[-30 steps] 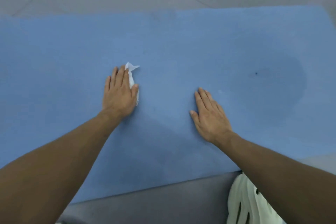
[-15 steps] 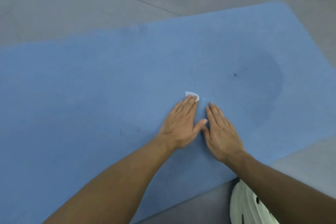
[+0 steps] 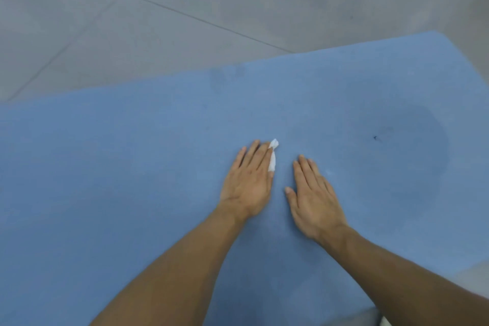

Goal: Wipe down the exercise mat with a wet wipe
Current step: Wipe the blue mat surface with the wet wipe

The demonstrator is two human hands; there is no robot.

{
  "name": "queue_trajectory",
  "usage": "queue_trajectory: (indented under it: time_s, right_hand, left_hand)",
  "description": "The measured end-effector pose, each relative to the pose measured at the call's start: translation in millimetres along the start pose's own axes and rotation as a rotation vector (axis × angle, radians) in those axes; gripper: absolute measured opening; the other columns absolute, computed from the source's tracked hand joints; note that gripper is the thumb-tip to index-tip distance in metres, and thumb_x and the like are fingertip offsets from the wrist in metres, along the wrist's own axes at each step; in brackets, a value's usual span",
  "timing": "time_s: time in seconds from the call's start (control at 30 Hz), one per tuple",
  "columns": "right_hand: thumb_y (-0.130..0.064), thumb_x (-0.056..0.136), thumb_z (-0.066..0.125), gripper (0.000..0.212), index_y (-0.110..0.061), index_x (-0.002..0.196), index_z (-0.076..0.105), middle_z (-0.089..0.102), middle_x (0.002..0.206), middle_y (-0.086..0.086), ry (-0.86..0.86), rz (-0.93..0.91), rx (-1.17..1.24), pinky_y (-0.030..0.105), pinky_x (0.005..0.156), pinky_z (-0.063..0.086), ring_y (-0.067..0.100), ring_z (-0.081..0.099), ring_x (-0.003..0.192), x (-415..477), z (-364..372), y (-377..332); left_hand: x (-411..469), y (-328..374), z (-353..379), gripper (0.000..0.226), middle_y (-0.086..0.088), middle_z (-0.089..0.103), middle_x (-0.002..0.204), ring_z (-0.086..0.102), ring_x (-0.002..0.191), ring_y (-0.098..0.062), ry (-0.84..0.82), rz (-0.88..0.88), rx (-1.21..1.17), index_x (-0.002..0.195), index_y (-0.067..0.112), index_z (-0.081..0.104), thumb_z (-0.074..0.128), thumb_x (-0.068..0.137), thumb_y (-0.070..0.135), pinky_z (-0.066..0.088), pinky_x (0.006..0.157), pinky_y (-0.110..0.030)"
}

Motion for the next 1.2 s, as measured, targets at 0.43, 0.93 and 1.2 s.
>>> queue_trajectory:
  time_s: [0.43, 0.93, 1.2]
  right_hand:
    - [-0.047, 0.107, 0.029, 0.066, -0.034, 0.164, -0.001, -0.011, 0.172, -0.004, -0.041, -0.419, -0.01, 0.035, 0.127, 0.004, 0.013, -0.01, 0.158, 62, -9, -105]
    - [-0.069, 0.102, 0.011, 0.079, -0.022, 0.165, -0.003, -0.019, 0.17, -0.009, 0.013, -0.532, -0.142, 0.039, 0.126, -0.004, 0.009, -0.015, 0.156, 120, 3, -120]
    - [-0.07, 0.097, 0.006, 0.085, -0.019, 0.165, 0.003, -0.004, 0.172, -0.006, 0.069, -0.427, -0.09, 0.037, 0.127, -0.002, 0.01, -0.007, 0.158, 203, -11, -137]
  left_hand:
    - [-22, -115, -35, 0.071, 0.007, -0.011, 0.172, -0.014, 0.157, -0.013, -0.021, -0.279, -0.032, 0.162, 0.039, -0.006, 0.03, 0.104, 0.059, -0.011, 0.124, -0.043]
    - [-54, -205, -51, 0.076, 0.011, 0.001, 0.172, -0.002, 0.159, -0.012, 0.162, -0.618, 0.085, 0.164, 0.036, 0.012, 0.014, 0.095, 0.069, 0.002, 0.127, -0.047]
    - [-54, -207, -50, 0.073, 0.011, 0.006, 0.172, 0.001, 0.159, -0.012, 0.177, -0.62, 0.11, 0.163, 0.036, 0.018, 0.022, 0.097, 0.068, 0.007, 0.127, -0.049]
Point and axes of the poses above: each hand's wrist, its own x-axis towards the middle knuckle, its own z-axis out of the palm, y = z × x, the point moved 2 cm from there along x, towards the middle knuckle
